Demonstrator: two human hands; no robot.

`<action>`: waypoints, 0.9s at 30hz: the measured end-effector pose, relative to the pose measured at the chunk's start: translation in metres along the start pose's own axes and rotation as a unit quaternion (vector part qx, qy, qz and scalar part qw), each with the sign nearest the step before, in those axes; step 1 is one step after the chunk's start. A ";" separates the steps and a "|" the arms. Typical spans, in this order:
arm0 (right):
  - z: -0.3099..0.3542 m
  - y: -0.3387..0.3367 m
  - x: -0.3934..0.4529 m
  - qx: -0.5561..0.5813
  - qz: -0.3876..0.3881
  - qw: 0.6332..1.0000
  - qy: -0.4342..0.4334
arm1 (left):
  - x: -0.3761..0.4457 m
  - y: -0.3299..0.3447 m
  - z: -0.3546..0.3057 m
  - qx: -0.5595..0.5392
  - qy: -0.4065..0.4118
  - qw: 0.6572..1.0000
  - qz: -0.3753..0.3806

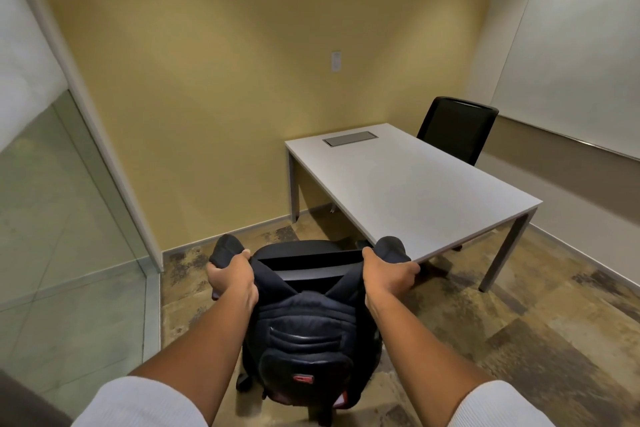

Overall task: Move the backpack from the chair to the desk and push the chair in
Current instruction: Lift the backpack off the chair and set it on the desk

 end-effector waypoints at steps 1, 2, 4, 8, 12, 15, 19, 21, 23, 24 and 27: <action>0.000 -0.001 -0.001 0.001 -0.002 1.000 0.001 | -0.002 -0.003 0.001 -0.002 0.000 1.000 -0.001; -0.001 -0.003 -0.003 -0.001 -0.003 1.000 0.000 | -0.002 -0.006 0.003 0.001 0.000 1.000 -0.003; -0.004 -0.007 -0.006 -0.007 0.001 1.000 -0.002 | -0.007 -0.015 0.006 0.011 0.005 1.000 -0.009; -0.006 -0.018 -0.014 -0.020 0.013 1.000 -0.009 | -0.020 -0.029 0.010 0.021 0.013 0.999 -0.021; 0.003 -0.033 -0.028 -0.024 0.033 0.999 -0.028 | -0.035 -0.044 0.005 0.026 0.026 0.999 -0.026; 0.015 -0.047 -0.040 -0.009 0.063 0.998 -0.025 | -0.048 -0.055 -0.003 0.037 0.054 0.998 -0.022; 0.040 -0.064 -0.057 0.032 0.113 0.993 -0.010 | -0.066 -0.071 -0.017 0.058 0.121 0.990 0.032; 0.055 -0.071 -0.067 0.055 0.136 0.989 -0.008 | -0.077 -0.082 -0.028 0.069 0.163 0.982 0.063; 0.070 -0.079 -0.078 0.085 0.169 0.982 -0.006 | -0.086 -0.092 -0.037 0.072 0.198 0.973 0.090; 0.078 -0.083 -0.084 0.098 0.188 0.977 -0.010 | -0.091 -0.097 -0.042 0.078 0.212 0.969 0.100; 0.102 -0.094 -0.108 0.116 0.239 0.964 -0.016 | -0.105 -0.113 -0.052 0.105 0.231 0.960 0.120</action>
Point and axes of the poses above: each hand's wrist, its own x-axis towards the middle knuckle, its own y-axis out of the palm, z = x × y, the point moved 2 cm from there along x, towards the middle knuckle, and after that the axes turned 5 degrees about y, right-handed, at the moved point
